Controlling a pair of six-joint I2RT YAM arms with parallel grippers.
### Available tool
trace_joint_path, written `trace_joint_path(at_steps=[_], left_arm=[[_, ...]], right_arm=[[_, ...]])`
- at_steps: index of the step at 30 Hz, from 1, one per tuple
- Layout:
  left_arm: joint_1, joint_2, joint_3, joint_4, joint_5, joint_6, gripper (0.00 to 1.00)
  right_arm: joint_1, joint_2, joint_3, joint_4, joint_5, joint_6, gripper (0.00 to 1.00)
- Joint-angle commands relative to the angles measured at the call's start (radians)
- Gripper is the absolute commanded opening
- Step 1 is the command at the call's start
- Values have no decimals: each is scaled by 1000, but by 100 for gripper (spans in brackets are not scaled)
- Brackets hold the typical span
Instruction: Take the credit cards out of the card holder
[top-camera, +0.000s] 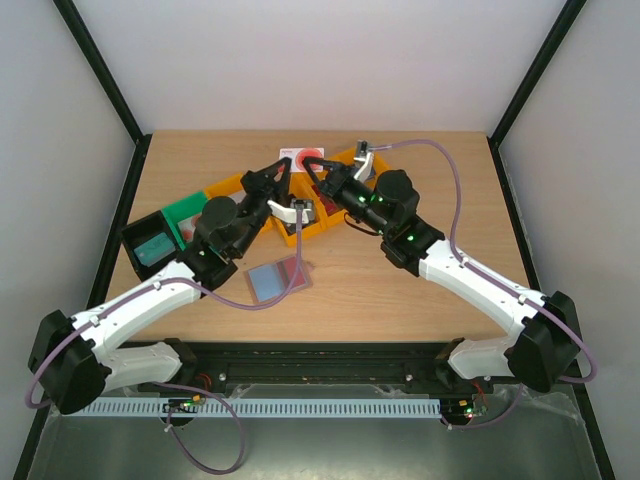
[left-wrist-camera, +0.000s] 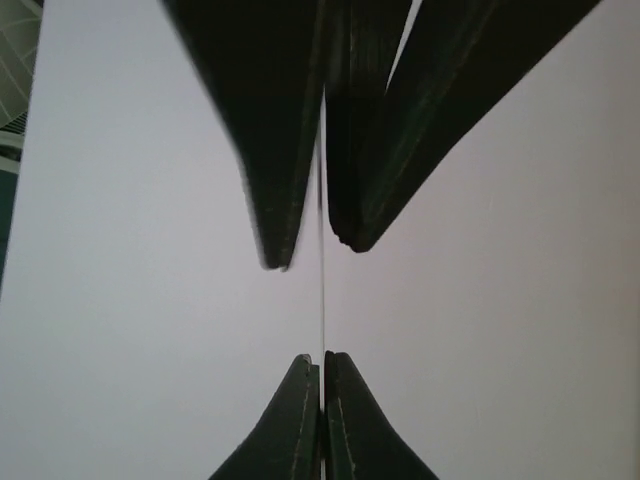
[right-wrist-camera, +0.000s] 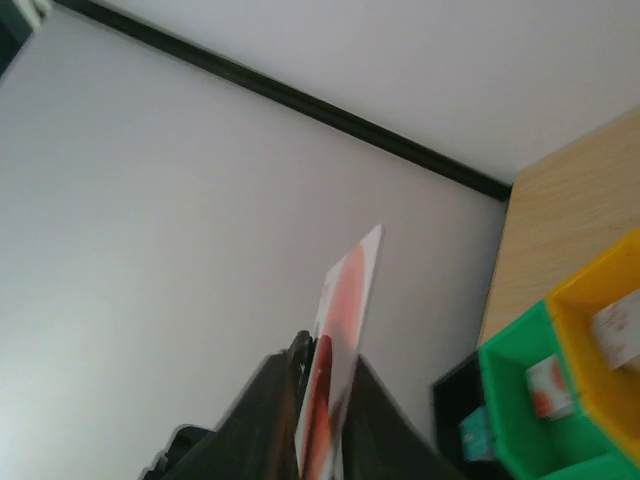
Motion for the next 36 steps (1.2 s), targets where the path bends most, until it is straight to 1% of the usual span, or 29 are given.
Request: trace_joint_path(at_steps=[1, 2, 4, 6, 8, 9, 11, 14, 16, 17, 18, 20, 23, 25, 27, 30, 33, 36], left_arm=[[4, -41, 30, -155, -18, -120, 2], [15, -52, 41, -253, -24, -163, 2], [70, -72, 64, -467, -16, -268, 2], [155, -82, 78, -642, 12, -376, 2], [285, -84, 82, -783, 81, -464, 2], [355, -82, 77, -834, 121, -483, 2], [488, -74, 56, -895, 195, -489, 2], [671, -54, 17, -917, 300, -439, 2], [771, -29, -2, -913, 376, -380, 2], [823, -10, -9, -905, 401, -348, 2], [852, 10, -12, -893, 423, -323, 2], [882, 61, -11, -878, 446, -276, 2], [894, 128, -16, -825, 457, -214, 2], [915, 164, -20, -801, 494, -177, 2], [947, 189, -16, -820, 537, -100, 2], [969, 231, -12, -847, 537, -5, 2], [966, 258, -12, -815, 546, 16, 2], [957, 278, -20, -754, 532, -2, 2]], right_arm=[[4, -10, 17, 2, -2, -48, 35], [-1, -14, 18, -11, 7, -67, 51], [-20, -23, 21, -45, 12, -107, 73], [-45, -33, 23, -83, 9, -151, 80], [-72, -42, 17, -114, 7, -189, 84], [-87, -46, 13, -121, 2, -197, 86], [-119, -52, -2, -123, -16, -202, 89], [-162, -54, -18, -123, -43, -213, 93], [-189, -54, -21, -131, -59, -227, 98], [-199, -54, -22, -135, -61, -235, 99], [-210, -54, -23, -140, -63, -243, 99], [-229, -56, -31, -143, -63, -256, 99], [-256, -57, -40, -148, -67, -271, 99], [-272, -59, -45, -157, -63, -282, 99], [-288, -59, -52, -166, -55, -294, 99], [-312, -47, -56, -157, -50, -304, 99], [-334, -17, -48, -145, -67, -302, 99], [-346, 5, -38, -137, -91, -300, 99]])
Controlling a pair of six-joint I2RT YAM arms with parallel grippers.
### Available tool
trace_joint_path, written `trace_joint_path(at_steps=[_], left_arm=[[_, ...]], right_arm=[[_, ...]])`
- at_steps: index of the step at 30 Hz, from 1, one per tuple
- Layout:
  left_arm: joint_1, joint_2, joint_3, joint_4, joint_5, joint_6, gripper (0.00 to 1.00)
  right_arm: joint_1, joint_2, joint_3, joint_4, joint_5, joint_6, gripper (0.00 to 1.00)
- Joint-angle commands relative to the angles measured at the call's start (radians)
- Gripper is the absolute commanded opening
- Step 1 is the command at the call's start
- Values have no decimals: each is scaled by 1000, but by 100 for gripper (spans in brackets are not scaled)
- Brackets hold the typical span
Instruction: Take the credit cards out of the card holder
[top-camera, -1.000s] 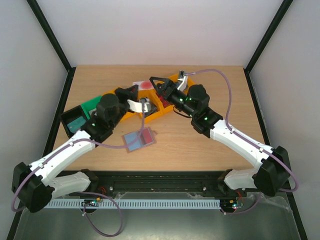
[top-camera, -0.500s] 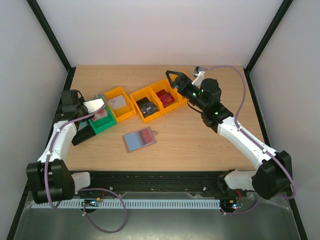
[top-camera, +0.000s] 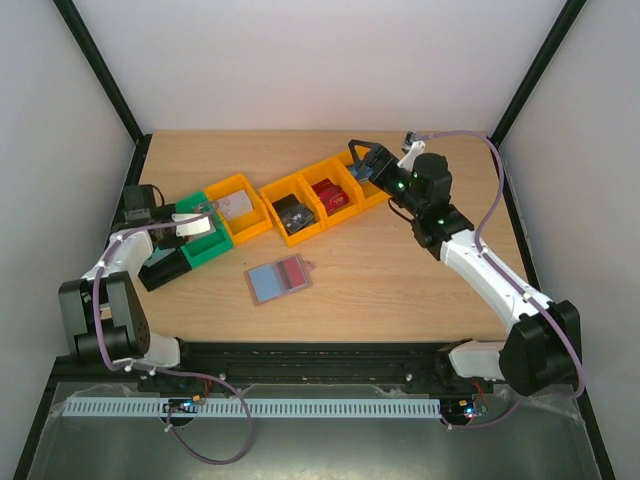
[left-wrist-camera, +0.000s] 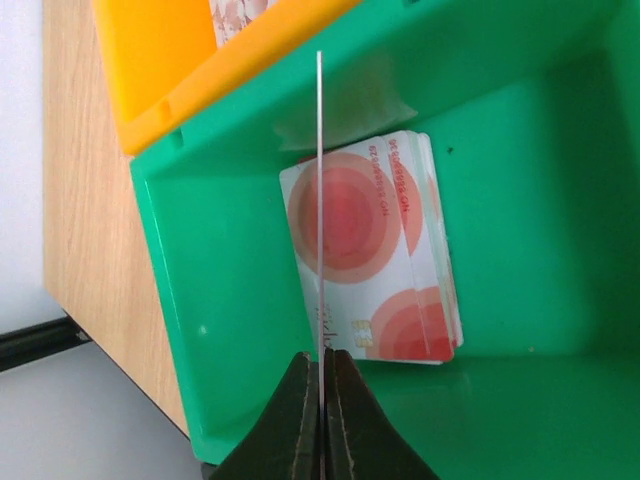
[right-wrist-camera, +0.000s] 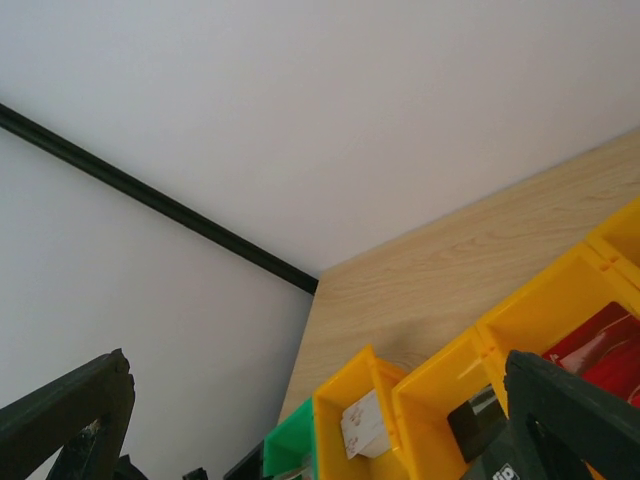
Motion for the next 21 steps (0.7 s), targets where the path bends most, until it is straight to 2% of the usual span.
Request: trace_joint_path(at_steps=[1, 6, 21], left_arm=[[-11, 29, -12, 100, 36, 28, 2], [-23, 68, -38, 221, -14, -13, 2], [-33, 120, -70, 261, -68, -1, 2]], right_arm=[[-18, 34, 6, 19, -34, -16, 99], [-26, 53, 8, 23, -42, -18, 99], [-31, 47, 9, 22, -52, -19, 99]])
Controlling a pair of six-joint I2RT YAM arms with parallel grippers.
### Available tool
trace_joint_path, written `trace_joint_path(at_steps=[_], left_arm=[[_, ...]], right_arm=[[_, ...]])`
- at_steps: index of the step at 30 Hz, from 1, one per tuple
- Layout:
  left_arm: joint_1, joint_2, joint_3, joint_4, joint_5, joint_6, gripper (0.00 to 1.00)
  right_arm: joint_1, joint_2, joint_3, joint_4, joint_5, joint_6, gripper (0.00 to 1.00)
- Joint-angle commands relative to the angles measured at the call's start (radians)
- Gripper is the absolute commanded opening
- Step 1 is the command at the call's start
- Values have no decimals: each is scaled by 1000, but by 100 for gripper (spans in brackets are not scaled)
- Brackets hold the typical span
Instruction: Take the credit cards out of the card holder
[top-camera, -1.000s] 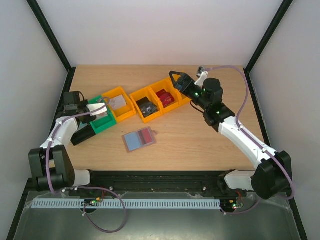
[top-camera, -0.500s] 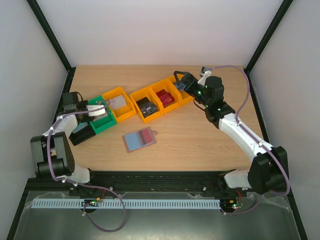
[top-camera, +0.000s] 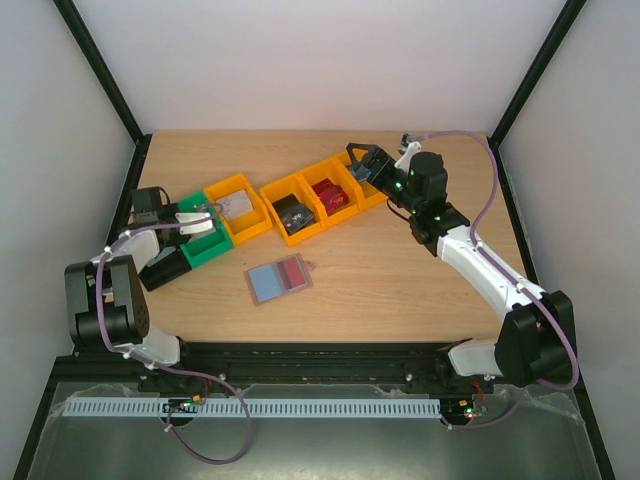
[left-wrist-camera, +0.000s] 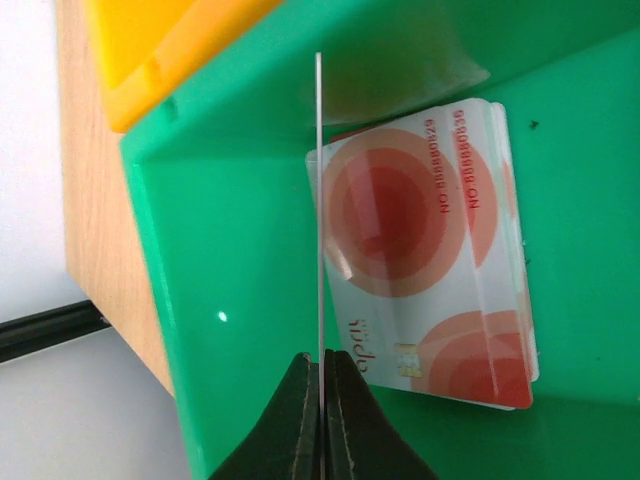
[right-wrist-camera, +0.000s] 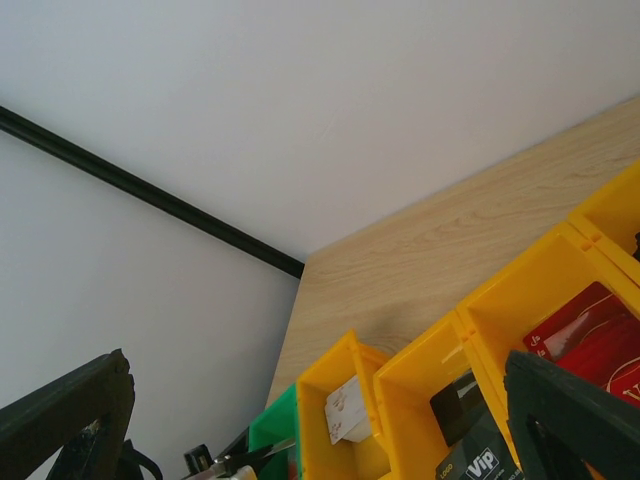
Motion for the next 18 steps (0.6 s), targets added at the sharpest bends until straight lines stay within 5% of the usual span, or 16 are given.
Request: trace_joint_path(at_steps=[1, 8, 18], left_arm=[[-9, 22, -32, 44, 2, 8, 2], [-15, 37, -35, 66, -5, 7, 4], [-19, 26, -4, -31, 22, 13, 28]], right_arm=[[-6, -8, 9, 22, -11, -18, 99], [-8, -15, 8, 20, -7, -25, 99], [-9, -23, 8, 18, -6, -36, 99]])
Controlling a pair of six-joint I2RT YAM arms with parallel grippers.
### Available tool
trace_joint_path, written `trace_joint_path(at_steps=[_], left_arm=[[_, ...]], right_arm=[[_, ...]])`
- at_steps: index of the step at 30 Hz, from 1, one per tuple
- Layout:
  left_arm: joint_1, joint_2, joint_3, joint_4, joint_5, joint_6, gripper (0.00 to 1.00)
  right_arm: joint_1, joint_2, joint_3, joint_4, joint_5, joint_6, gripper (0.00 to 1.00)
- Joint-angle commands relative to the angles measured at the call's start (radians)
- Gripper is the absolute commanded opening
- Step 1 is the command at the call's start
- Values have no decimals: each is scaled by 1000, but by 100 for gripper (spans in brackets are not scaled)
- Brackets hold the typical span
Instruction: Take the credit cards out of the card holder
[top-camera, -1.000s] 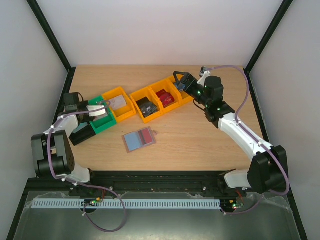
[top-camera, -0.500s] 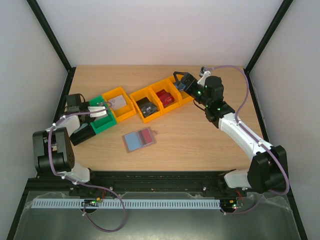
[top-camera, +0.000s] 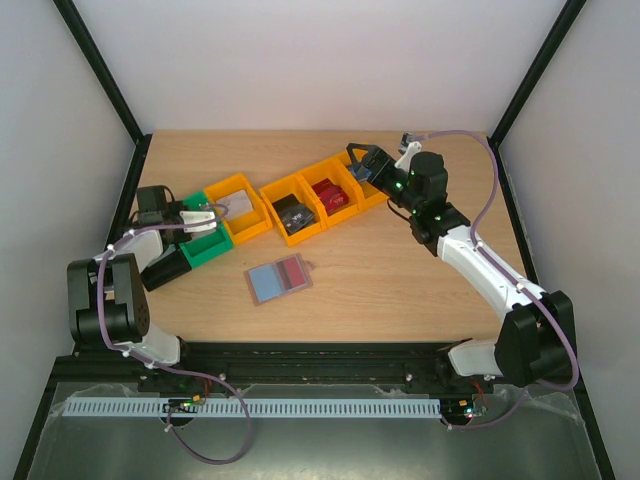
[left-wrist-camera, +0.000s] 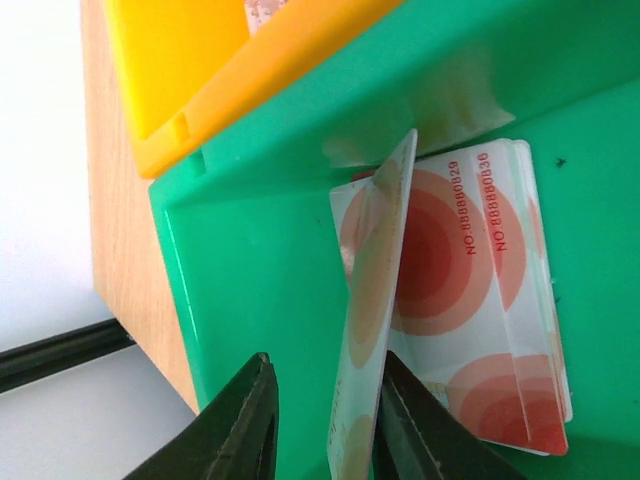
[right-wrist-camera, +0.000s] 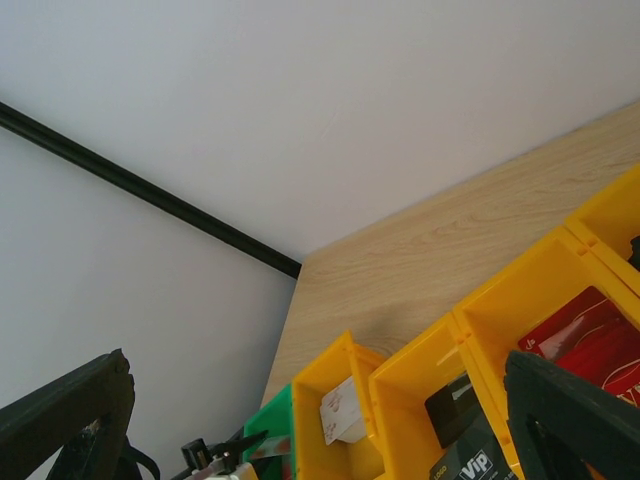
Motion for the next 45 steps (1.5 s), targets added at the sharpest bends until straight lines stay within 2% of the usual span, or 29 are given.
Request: trace_joint_path(at_steps=[1, 6, 14, 21, 27, 31, 36, 40, 43, 45], left_arm=[[1, 5, 24, -135, 43, 2, 31], [4, -2, 69, -256, 69, -20, 49], [3, -9, 83, -222, 58, -99, 64], [1, -19, 54, -189, 67, -112, 85], [-5, -12, 51, -162, 63, -122, 91], [-5, -8, 96, -219, 92, -163, 99], [-13, -5, 98, -217, 97, -182, 99], [-13, -2, 177, -262, 143, -309, 99], [-16, 2, 303, -363, 209, -551, 99], [-16, 8, 393, -469, 250, -692, 92]], right_arm=[[-9, -24, 8, 18, -3, -21, 99], [-9, -26, 6, 18, -4, -22, 99], [-10, -52, -4, 12, 4, -29, 99], [-11, -69, -11, 6, 8, -34, 99], [-12, -85, -15, -5, 21, -46, 99], [-12, -84, -15, 0, 23, -48, 99], [-11, -85, -11, -3, 18, -50, 99], [-12, -95, -15, -12, 27, -57, 99], [-11, -97, -14, -11, 27, -57, 99], [-12, -100, -16, -9, 23, -55, 99]])
